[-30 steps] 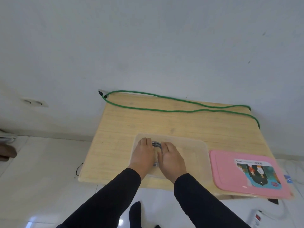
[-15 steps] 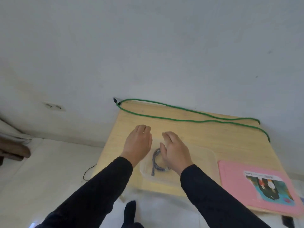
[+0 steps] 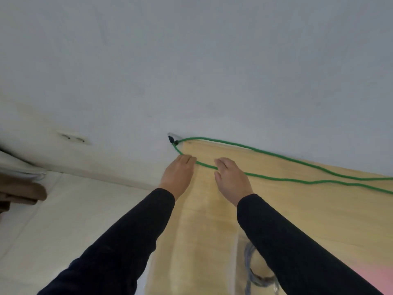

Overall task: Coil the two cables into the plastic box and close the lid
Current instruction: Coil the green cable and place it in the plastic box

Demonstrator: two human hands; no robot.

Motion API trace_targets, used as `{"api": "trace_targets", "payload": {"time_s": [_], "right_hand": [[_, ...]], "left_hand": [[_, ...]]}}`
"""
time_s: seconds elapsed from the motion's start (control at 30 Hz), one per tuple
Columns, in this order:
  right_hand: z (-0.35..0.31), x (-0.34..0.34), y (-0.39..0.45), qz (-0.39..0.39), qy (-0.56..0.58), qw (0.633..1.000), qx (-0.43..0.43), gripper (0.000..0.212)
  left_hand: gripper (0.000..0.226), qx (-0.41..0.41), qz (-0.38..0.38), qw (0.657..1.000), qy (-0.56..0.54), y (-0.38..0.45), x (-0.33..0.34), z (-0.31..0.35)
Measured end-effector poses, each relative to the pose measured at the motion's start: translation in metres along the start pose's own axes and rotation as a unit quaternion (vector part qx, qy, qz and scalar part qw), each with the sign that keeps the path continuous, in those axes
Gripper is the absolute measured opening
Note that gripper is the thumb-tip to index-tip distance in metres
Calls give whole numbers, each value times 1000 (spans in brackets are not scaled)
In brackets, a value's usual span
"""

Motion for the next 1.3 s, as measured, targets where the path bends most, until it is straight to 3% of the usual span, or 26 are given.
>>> {"api": "trace_targets", "payload": {"time_s": [0.27, 0.53, 0.63, 0.8, 0.9, 1.07, 1.17, 1.3], "right_hand": [[34, 47, 41, -8, 1, 1000, 25, 37], [34, 43, 45, 37, 22, 999, -6, 35], [30, 29, 44, 57, 45, 997, -13, 38], [18, -24, 41, 138, 113, 982, -60, 31], [8, -71, 36, 197, 141, 967, -75, 33], [0, -162, 18, 293, 155, 936, -118, 31], [6, -217, 2, 340, 161, 914, -151, 27], [37, -271, -24, 334, 188, 907, -172, 24]], "left_hand": [[34, 67, 8, 995, -77, 31, 54, -20], [32, 49, 66, 985, -153, 42, 57, -28], [16, 25, 89, 977, -195, 46, 45, -30], [31, -9, 114, 960, -257, 62, -6, -25], [23, -39, 100, 942, -319, 73, -37, -14], [19, -18, 112, 920, -374, 82, -88, 40], [21, -13, 81, 893, -442, 80, -109, 87], [27, -51, 153, 843, -513, 84, -152, 141]]}}
Point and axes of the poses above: each hand's wrist, its own y-axis towards the middle knuckle, its own x-axis out of the palm, z = x × y, the point moved 6 cm from there along y, towards the middle knuckle, and after that the axes turned 10 degrees about y, right-handed, at the moved point
